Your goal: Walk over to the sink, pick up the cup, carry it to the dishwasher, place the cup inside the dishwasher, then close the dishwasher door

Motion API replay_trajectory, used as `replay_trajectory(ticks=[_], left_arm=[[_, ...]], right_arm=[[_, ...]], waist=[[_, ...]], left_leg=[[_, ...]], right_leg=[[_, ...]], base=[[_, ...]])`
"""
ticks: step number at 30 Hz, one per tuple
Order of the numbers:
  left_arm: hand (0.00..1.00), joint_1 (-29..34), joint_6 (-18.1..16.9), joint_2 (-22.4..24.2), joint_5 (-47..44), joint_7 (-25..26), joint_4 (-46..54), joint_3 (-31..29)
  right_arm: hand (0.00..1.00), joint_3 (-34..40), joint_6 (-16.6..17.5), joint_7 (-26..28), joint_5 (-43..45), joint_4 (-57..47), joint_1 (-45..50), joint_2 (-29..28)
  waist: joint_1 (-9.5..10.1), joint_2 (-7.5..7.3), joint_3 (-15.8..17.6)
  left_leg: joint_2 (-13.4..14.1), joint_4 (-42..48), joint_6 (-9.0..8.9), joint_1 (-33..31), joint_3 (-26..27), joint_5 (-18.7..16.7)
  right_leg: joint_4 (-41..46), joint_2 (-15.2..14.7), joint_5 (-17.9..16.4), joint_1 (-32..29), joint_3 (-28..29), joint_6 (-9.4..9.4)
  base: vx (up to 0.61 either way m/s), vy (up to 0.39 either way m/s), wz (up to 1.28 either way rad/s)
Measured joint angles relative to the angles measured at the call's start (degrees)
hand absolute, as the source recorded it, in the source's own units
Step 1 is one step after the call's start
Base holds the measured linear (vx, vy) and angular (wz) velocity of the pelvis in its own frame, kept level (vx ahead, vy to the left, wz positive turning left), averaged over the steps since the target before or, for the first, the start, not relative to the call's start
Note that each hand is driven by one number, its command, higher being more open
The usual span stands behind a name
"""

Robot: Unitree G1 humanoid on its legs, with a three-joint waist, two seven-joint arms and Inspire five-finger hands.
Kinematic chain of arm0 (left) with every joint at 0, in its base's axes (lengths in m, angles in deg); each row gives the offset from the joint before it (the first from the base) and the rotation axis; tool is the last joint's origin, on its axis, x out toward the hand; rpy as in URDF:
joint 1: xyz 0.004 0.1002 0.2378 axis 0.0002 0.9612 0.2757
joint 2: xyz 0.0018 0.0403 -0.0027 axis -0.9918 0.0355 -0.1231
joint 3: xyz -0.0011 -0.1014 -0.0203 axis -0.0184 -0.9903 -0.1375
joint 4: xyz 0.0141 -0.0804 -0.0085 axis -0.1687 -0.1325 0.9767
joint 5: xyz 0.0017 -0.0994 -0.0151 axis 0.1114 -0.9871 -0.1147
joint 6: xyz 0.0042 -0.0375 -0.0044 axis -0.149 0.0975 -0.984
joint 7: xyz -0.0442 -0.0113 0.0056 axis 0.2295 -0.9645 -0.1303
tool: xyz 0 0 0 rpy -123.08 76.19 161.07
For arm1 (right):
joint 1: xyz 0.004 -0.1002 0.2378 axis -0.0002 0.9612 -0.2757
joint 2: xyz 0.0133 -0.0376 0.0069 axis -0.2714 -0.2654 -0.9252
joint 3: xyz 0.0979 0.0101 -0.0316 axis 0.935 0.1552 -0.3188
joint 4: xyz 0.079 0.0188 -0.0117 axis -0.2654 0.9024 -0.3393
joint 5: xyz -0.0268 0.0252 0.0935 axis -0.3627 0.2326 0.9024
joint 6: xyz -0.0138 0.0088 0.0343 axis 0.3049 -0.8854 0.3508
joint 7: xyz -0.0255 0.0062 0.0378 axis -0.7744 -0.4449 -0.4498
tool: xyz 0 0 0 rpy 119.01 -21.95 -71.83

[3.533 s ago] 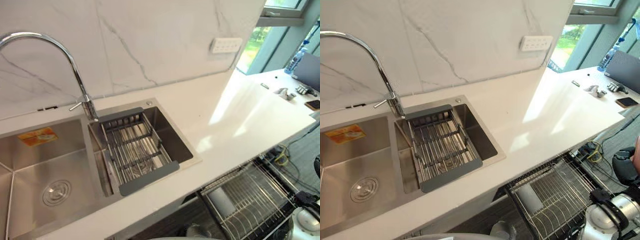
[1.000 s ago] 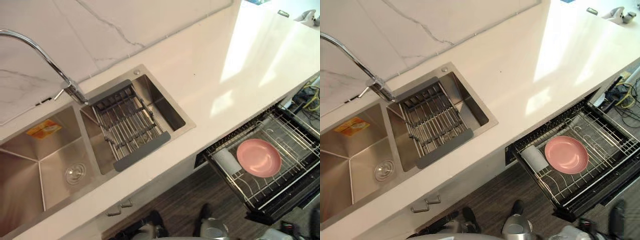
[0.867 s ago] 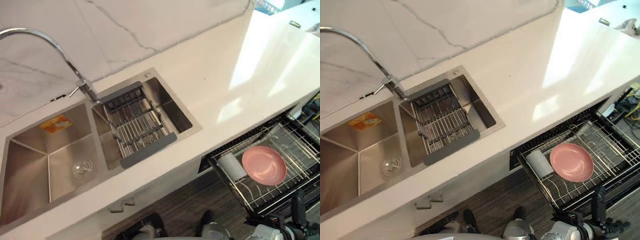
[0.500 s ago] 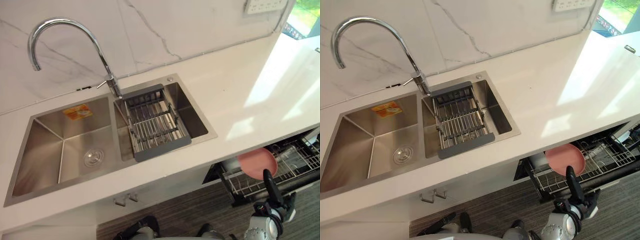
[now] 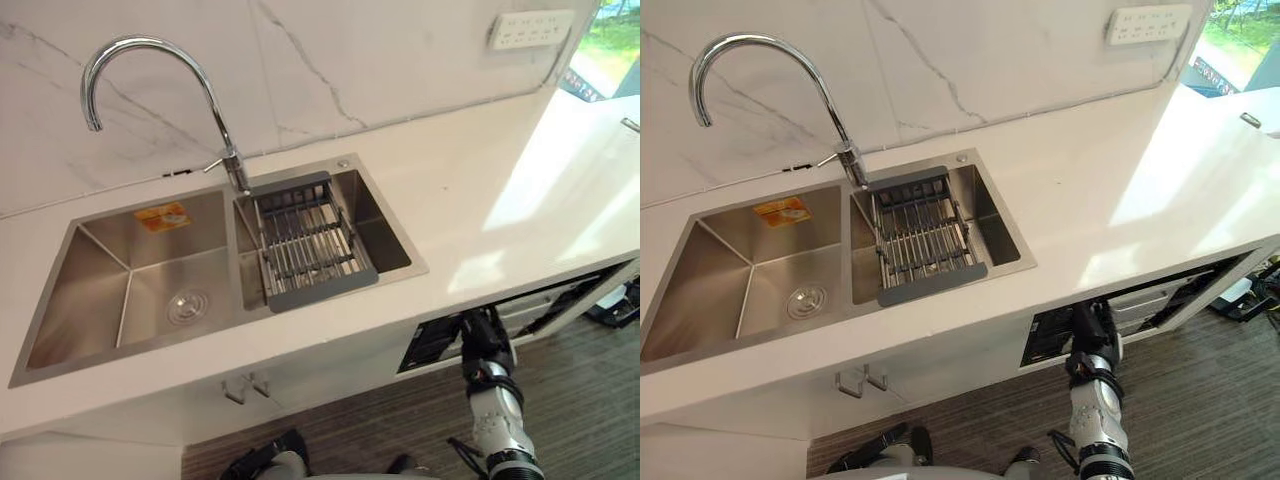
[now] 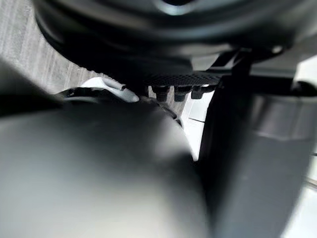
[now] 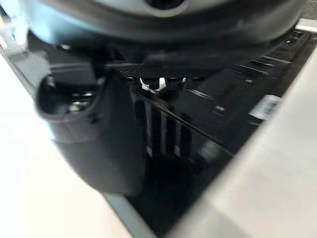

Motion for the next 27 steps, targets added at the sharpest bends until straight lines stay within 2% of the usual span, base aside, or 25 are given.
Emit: replay_trajectory(ticks=[5, 8, 10, 14, 16, 19, 21, 22, 23, 24, 25, 26, 27], left_arm=[[1.0, 0.5, -1.7, 0.5, -0.2, -0.2, 0.2, 0.0], [1.0, 0.7, -1.5, 0.3, -0.4, -0.9, 0.1, 0.0], [1.0, 0.9, -1.3, -0.2, -1.5, -2.1, -0.2, 0.0], [1.0, 0.7, 0.5, -2.1, -2.5, -5.0, -1.6, 0.0], [1.0, 0.1, 1.4, -2.7, -2.8, -5.7, -3.3, 0.0], [1.0, -1.1, 2.9, -3.6, -3.5, -6.3, -5.6, 0.1], [1.0, -1.5, 3.7, -3.8, -3.5, -6.3, -6.6, 0.2], [1.0, -1.8, 4.2, -4.4, -3.5, -6.4, -6.9, 0.6], [1.0, -2.0, 4.7, -5.5, -3.5, -6.6, -6.8, 1.6], [1.0, -2.1, 4.7, -6.0, -3.5, -6.7, -6.8, 1.9], [1.0, -2.3, 4.9, -6.9, -3.5, -6.8, -6.8, 2.3], [1.0, -2.3, 4.9, -7.3, -3.5, -6.7, -6.9, 2.3], [1.0, -2.6, 4.9, -7.5, -3.4, -6.5, -7.1, 2.3]], right_arm=[[1.0, -12.7, -2.9, 6.4, -11.2, 0.2, 7.4, 0.7], [1.0, -14.3, -4.4, 7.6, -15.0, 3.6, 10.7, -2.7], [1.0, -14.0, -4.7, 8.0, -16.7, 7.5, 11.2, -3.1], [1.0, -10.0, -3.9, 7.3, -22.1, 13.9, 10.0, -3.8], [1.0, -6.2, -3.0, 6.0, -23.1, 18.5, 8.7, -3.6], [1.0, -0.8, -2.9, 2.9, -25.8, 25.2, 8.8, -2.0], [1.0, 2.9, -3.9, 1.3, -25.8, 27.2, 9.2, -1.1], [1.0, 4.5, -4.5, 0.5, -25.9, 27.3, 9.7, -1.0], [1.0, 6.2, -5.3, -0.2, -25.9, 27.7, 10.3, -1.5], [1.0, 6.5, -5.7, -0.4, -25.9, 28.1, 10.8, -1.7], [1.0, 8.6, -6.2, -0.3, -25.4, 28.6, 11.2, -2.7], [1.0, 10.1, -6.5, -0.3, -25.2, 28.3, 10.8, -3.9], [1.0, 10.0, -6.8, -0.1, -25.2, 28.3, 10.3, -4.2]], waist=[[0.2, -0.07, -0.4], [0.58, -0.25, -0.8], [0.67, -0.35, -0.9], [0.8, -1.72, -2.4], [0.67, -2.19, -2.8], [0.29, -3.47, -3.3], [-0.48, -3.6, -3.3], [-0.75, -4.21, -3.1], [-0.95, -5.26, -2.9], [-0.97, -5.5, -2.9], [-1.51, -6.22, -2.4], [-2.25, -6.06, -2.4], [-2.35, -5.89, -2.3]], left_leg=[[1.1, -0.6, -0.01, -1.6, 0.6, 0.0], [1.5, -0.6, 0.05, -1.8, 2.2, 0.0], [1.5, -0.7, 0.07, -1.8, 3.5, 0.0], [0.3, -1.5, 0.34, -1.5, 3.9, 0.2], [-0.8, -2.8, 0.69, 0.0, 3.8, -0.1], [-3.8, -3.9, 1.98, 1.6, 3.1, -1.4], [-5.3, -4.5, 2.36, 2.3, 1.9, -2.9], [-6.2, -4.4, 2.52, 2.8, 1.0, -3.1], [-7.5, -4.3, 3.4, 4.0, -0.6, -3.4], [-7.8, -4.0, 3.85, 4.7, -1.6, -3.7], [-7.9, -3.8, 4.6, 5.7, -3.8, -4.4], [-6.7, -3.1, 4.92, 5.8, -5.7, -5.3], [-6.0, -2.7, 4.91, 5.8, -6.6, -5.7]], right_leg=[[0.0, 1.0, -0.5, -1.5, -0.2, -0.83], [0.0, 0.9, -0.8, -1.7, -0.6, -1.19], [0.0, 0.6, -0.8, -2.0, -0.6, -1.19], [0.5, -0.5, -0.7, -2.4, -0.3, -0.84], [5.3, -3.1, -2.6, -2.9, -0.4, 1.06], [18.1, -10.6, -7.5, -5.3, -0.3, 3.07], [27.9, -15.0, -7.8, -7.9, 1.1, 2.91], [33.2, -17.5, -7.5, -9.4, 3.3, 2.28], [39.2, -19.8, -6.3, -10.9, 7.5, 0.59], [41.9, -20.5, -5.4, -11.6, 10.1, -0.58], [46.5, -21.1, -4.7, -13.3, 15.0, -0.82], [45.0, -18.2, -9.0, -14.1, 18.3, 1.18], [42.9, -16.2, -10.6, -14.3, 19.8, 1.72]], base=[[0.01, -0.017, 0.12], [0.08, 0.031, 0.16], [0.12, 0.098, -0.04], [0.15, 0.117, -0.08], [0.19, 0.116, 0.12], [0.22, 0.137, 0.22], [0.17, 0.163, 0.33], [0.22, 0.22, 0.54], [0.2, 0.177, 0.6], [0.22, 0.111, 0.83], [0.22, 0.046, 0.85], [0.2, 0.013, 0.83], [0.11, -0.004, 0.46]])
